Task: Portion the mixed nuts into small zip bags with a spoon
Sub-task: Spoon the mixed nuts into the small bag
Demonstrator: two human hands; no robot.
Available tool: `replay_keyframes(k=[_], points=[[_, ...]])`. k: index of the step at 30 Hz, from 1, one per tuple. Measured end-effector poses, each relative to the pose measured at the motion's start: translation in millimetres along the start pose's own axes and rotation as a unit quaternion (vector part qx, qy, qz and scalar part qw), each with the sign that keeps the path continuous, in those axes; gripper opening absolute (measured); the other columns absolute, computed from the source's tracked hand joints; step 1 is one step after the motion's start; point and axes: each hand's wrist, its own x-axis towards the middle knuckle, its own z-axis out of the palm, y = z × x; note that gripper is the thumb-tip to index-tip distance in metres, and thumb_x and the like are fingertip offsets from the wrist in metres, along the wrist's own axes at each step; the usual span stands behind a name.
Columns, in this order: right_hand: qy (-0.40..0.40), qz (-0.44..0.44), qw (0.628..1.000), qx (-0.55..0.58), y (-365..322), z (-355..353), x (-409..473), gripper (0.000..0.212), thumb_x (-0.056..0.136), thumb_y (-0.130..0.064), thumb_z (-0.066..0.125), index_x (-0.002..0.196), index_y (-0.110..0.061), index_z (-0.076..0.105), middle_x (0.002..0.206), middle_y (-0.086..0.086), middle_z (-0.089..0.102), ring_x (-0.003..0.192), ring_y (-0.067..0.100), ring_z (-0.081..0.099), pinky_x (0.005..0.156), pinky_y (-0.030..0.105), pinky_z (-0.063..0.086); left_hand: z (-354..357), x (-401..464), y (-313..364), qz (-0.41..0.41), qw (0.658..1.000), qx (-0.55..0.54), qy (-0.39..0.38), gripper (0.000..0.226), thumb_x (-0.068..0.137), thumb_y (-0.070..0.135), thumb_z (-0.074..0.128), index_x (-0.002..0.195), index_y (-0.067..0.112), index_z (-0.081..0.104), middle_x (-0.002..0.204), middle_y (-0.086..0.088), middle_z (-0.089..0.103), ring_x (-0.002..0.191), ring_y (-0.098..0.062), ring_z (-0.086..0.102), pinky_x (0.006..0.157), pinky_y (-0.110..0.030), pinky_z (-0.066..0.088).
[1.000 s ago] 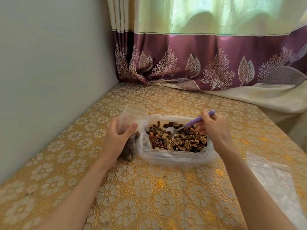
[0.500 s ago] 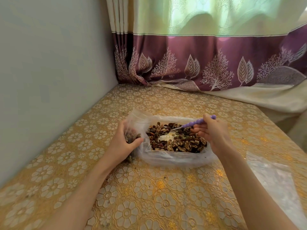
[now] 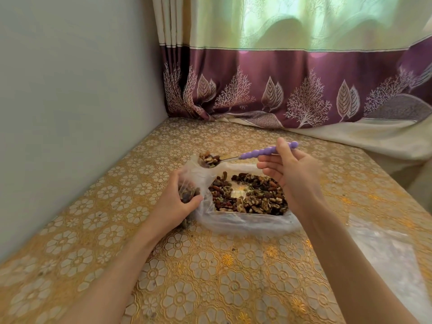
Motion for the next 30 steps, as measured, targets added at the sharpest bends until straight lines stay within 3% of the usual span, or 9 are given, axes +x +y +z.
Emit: replay_keyframes(k=[6, 13, 18, 23, 30], points=[[-0.107, -0.078, 0.990, -0.041, -0.1, 14.6, -10.8, 0.028, 0.098, -0.017, 0.049, 0.082, -0.003, 0.067, 0.076, 0.004, 0.075, 0.062, 0.015, 0.067, 0.056, 0.018, 0.053, -0.1, -1.5, 2.4, 0.003, 1.000, -0.030, 0.005, 0.060, 0.078, 0.026, 0.073, 0.119, 0.043, 0.033, 0.113, 0.023, 0.050, 0.095, 0.023, 0.049, 0.067, -0.005, 0.043], [-0.153, -0.118, 0.978, -0.074, 2.3, 11.5, -8.1, 0.017, 0.097, -0.006, 0.048, 0.092, -0.009, 0.064, 0.079, -0.005, 0.075, 0.066, 0.013, 0.068, 0.059, 0.019, 0.055, -0.3, -2.0, 2.7, -0.005, 0.997, -0.070, 0.026, 0.060, 0.074, 0.026, 0.077, 0.111, 0.047, 0.035, 0.107, 0.023, 0.050, 0.089, 0.025, 0.050, 0.065, 0.002, 0.042], [-0.093, -0.132, 0.986, -0.033, -0.1, 3.3, -1.2, 0.019, 0.097, -0.011, 0.048, 0.087, -0.013, 0.064, 0.075, -0.003, 0.074, 0.064, 0.014, 0.065, 0.058, 0.019, 0.053, 0.0, -2.7, 3.4, 0.002, 0.997, -0.071, 0.028, 0.063, 0.073, 0.026, 0.077, 0.112, 0.046, 0.033, 0.107, 0.026, 0.046, 0.088, 0.028, 0.047, 0.064, 0.005, 0.038], [0.022, -0.073, 0.997, 0.013, 5.4, -16.0, 14.1, 0.025, 0.097, -0.018, 0.049, 0.080, -0.008, 0.064, 0.066, 0.002, 0.069, 0.059, 0.013, 0.062, 0.054, 0.019, 0.051, -0.2, -2.6, 4.1, 0.004, 0.997, -0.074, 0.025, 0.061, 0.074, 0.025, 0.077, 0.105, 0.054, 0.034, 0.105, 0.025, 0.048, 0.088, 0.027, 0.049, 0.064, 0.004, 0.040], [0.078, -0.046, 0.989, -0.115, 23.7, -38.2, 27.1, 0.028, 0.096, -0.022, 0.052, 0.074, -0.009, 0.061, 0.050, -0.006, 0.063, 0.046, 0.005, 0.053, 0.044, 0.015, 0.043, -0.2, -2.1, 2.6, 0.003, 0.998, -0.064, 0.024, 0.062, 0.075, 0.027, 0.075, 0.120, 0.039, 0.034, 0.108, 0.023, 0.051, 0.090, 0.024, 0.050, 0.066, 0.003, 0.041]])
